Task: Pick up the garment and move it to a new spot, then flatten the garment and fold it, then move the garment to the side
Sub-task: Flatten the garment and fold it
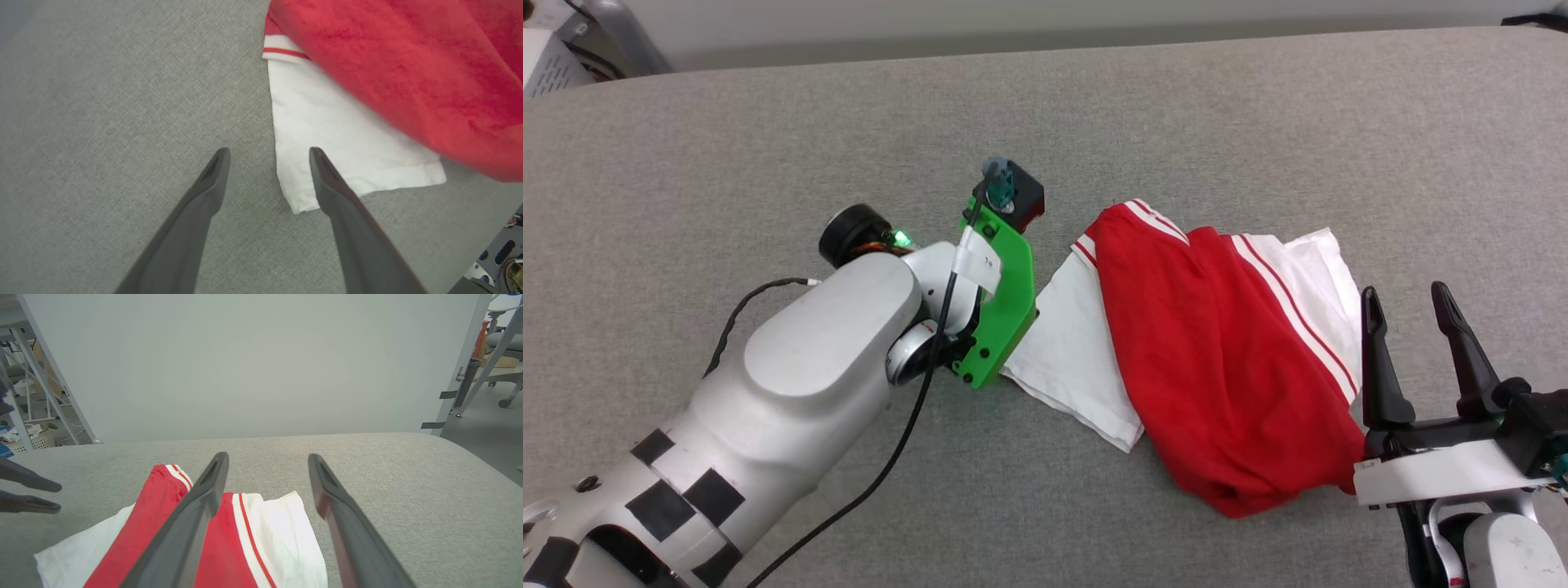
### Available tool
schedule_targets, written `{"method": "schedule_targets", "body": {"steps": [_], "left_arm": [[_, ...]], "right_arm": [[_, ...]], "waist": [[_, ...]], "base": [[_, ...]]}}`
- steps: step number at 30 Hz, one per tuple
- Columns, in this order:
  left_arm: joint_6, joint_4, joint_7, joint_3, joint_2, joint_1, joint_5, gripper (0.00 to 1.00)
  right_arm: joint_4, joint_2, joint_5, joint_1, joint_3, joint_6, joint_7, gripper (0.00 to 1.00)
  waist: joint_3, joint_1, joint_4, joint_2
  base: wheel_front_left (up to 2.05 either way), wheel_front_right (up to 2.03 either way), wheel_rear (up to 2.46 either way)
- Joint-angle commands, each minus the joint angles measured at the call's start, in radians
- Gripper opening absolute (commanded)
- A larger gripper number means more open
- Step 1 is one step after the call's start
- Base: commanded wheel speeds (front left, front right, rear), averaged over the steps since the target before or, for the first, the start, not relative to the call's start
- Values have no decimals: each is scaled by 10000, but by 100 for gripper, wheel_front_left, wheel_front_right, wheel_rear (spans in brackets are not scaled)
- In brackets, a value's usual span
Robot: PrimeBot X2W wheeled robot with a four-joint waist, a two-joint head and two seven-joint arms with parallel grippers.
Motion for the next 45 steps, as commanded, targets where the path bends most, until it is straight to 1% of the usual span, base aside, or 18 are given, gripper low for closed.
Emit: {"method": "schedule_targets", "body": {"steps": [1,4,8,12,13,14,17,21,25,31,35,39,42,43,44,45], "left_arm": [[-24,122,182,-352,115,-193,-193,100],[-24,375,417,-1101,239,-223,-594,100],[-24,790,338,-1729,291,-151,-1030,100],[-24,957,382,-2326,325,-64,-1126,100],[-24,927,399,-2408,348,-42,-1135,73],[-24,875,361,-2474,377,-26,-1168,0],[-24,671,-12,-2554,504,-125,-1264,0],[-24,412,-823,-2523,929,-476,-1603,0],[-24,333,-1279,-2307,1667,-807,-2049,0],[-25,744,-1276,-2139,2870,-954,-2438,0],[-17,1239,-1186,-2051,3465,-853,-2640,0],[140,1700,-1296,-2000,3734,-548,-2777,0],[241,1961,-1706,-1945,3675,-225,-2849,0],[338,2042,-2071,-1889,3604,-123,-2804,81],[396,2092,-2403,-1835,3548,-14,-2783,100],[435,2132,-2809,-1792,3496,142,-2742,100]], "right_arm": [[-7,-8,45,-200,1,-9,-92,100],[-5,-8,79,-330,4,-9,-92,100],[-10,-8,111,-468,22,-9,-92,100],[14,-8,96,-526,31,-9,-92,100],[20,-8,85,-528,27,-9,-92,100],[25,-8,72,-522,9,-9,-92,100],[34,-8,22,-449,-75,-9,-92,100],[72,-8,-68,-280,-158,-9,-92,100],[80,-8,-111,-154,-202,-9,-92,100],[49,-8,-138,-97,-169,-9,-92,100],[32,-8,-170,-90,-217,-9,-92,100],[53,-8,-195,-80,-306,-9,-92,100],[91,-8,-234,-77,-333,-9,-92,100],[108,-16,-251,-87,-337,-9,-92,100],[118,-30,-274,-101,-324,-9,-92,100],[123,-53,-300,-116,-316,-9,-92,100]], "waist": [[329,0,-317,0],[548,0,-455,0],[776,0,-566,0],[872,0,-583,0],[875,0,-577,0],[857,0,-551,0],[716,0,-407,0],[411,0,-151,0],[166,0,72,0],[137,0,166,0],[266,0,126,0],[369,0,86,0],[350,0,81,0],[303,0,79,0],[245,0,60,0],[155,0,40,0]], "base": [[0,0,0],[0,0,0],[0,0,0],[0,0,0],[0,0,0],[0,0,0],[0,0,0],[0,0,0],[0,0,0],[0,0,0],[0,0,0],[0,0,0],[0,0,0],[0,0,0],[0,0,0],[0,0,0]]}}
